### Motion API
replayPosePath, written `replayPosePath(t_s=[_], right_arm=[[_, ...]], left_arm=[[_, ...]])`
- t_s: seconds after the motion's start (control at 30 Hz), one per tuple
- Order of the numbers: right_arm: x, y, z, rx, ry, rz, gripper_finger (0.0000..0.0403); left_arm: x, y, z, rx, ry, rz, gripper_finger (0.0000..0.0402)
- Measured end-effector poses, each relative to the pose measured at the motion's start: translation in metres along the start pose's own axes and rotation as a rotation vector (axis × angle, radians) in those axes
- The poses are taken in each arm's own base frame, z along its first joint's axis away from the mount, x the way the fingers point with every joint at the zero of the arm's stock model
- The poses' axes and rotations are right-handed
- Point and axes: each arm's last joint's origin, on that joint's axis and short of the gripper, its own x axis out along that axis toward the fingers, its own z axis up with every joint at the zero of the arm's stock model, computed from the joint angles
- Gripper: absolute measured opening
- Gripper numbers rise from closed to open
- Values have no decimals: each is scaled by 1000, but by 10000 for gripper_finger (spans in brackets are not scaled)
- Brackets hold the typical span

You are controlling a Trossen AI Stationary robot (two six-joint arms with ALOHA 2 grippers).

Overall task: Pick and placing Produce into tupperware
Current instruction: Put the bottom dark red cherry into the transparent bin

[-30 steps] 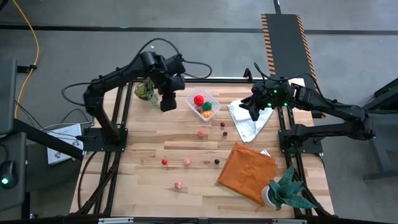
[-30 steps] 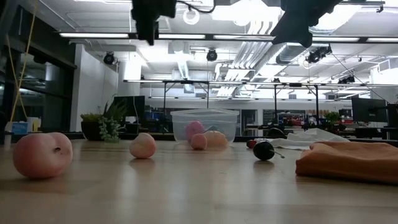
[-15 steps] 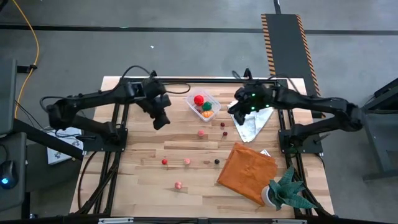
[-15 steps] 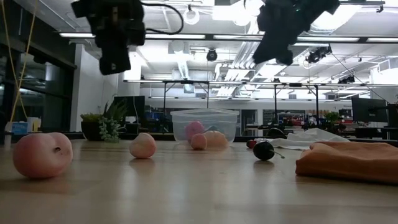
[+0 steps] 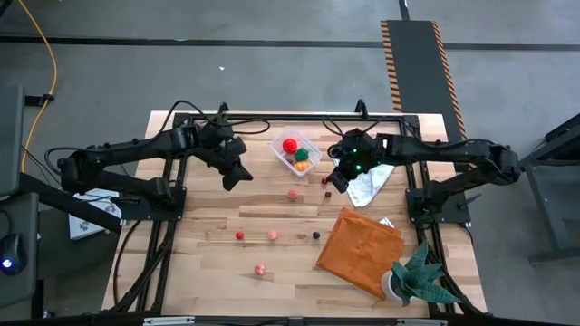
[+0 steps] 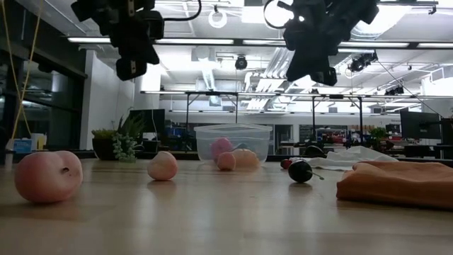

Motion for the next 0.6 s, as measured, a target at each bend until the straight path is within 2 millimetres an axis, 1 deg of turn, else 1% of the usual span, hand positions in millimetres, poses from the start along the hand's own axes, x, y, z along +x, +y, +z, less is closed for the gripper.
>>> replayPosePath(t_s=[0.13,0.23,0.3,0.43,0.6], right_arm=[[3,8,-2,40,22,-60,32],[2,21,7,2,25,-143,32],[4,29,15,-24,50,-208,32],[18,29,22,13,184,-312,32],[37,28,28,132,210,-319,40]], left_arm=[[4,-2,-2,2,27,6,1],[4,-2,-3,1,31,6,1],[4,-1,-4,-6,43,10,1],[4,0,-7,-15,71,21,1],[4,1,-10,-31,102,33,1]])
